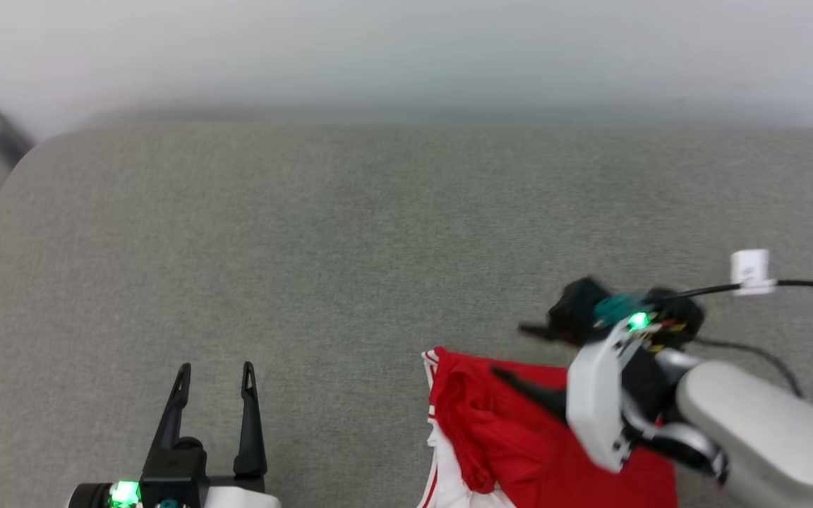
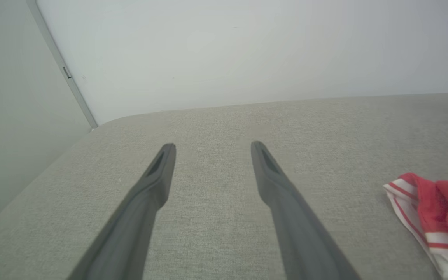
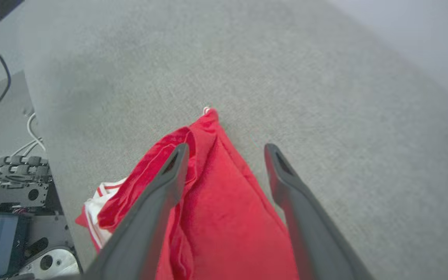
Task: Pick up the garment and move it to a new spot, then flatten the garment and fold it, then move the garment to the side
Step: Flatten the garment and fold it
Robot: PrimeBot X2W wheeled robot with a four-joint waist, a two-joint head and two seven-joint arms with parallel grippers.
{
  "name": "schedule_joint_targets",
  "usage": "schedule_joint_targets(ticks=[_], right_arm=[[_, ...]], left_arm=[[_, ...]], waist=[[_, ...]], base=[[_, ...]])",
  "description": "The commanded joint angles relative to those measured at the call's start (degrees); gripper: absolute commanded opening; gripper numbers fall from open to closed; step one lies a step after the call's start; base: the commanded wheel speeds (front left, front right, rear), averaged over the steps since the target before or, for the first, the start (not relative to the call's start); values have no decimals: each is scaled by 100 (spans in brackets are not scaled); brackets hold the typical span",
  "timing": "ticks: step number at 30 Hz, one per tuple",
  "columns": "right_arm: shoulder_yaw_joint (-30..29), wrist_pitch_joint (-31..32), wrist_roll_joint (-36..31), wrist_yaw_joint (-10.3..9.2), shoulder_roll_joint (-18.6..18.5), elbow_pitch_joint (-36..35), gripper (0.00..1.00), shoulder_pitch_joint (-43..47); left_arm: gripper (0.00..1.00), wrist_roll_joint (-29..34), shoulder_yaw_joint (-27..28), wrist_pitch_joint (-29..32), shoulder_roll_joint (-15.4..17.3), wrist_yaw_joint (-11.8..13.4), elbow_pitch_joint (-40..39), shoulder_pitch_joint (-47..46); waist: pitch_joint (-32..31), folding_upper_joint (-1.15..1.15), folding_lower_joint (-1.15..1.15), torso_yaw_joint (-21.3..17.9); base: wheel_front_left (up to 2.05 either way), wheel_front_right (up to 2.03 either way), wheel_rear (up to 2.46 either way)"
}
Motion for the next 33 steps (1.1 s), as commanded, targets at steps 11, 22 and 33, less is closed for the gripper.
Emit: schedule_joint_targets(ticks=[11,22,33], right_arm=[[-2611,-2254,-1765,-6,255,648,100,702],[-5207,-3412,-3278,-6,1633,608,100,2437],[-6111,-3417,-3692,-6,2627,-598,100,3951]], left_arm=[[100,38,78,-12,-15,-84,-80,283],[100,41,39,-12,-41,-170,-123,393],[100,2,22,-12,-77,-204,-240,567]], waist=[[-379,0,0,-368],[-562,0,0,-425],[-663,0,0,-451]], base=[[0,0,0],[0,0,0],[0,0,0]])
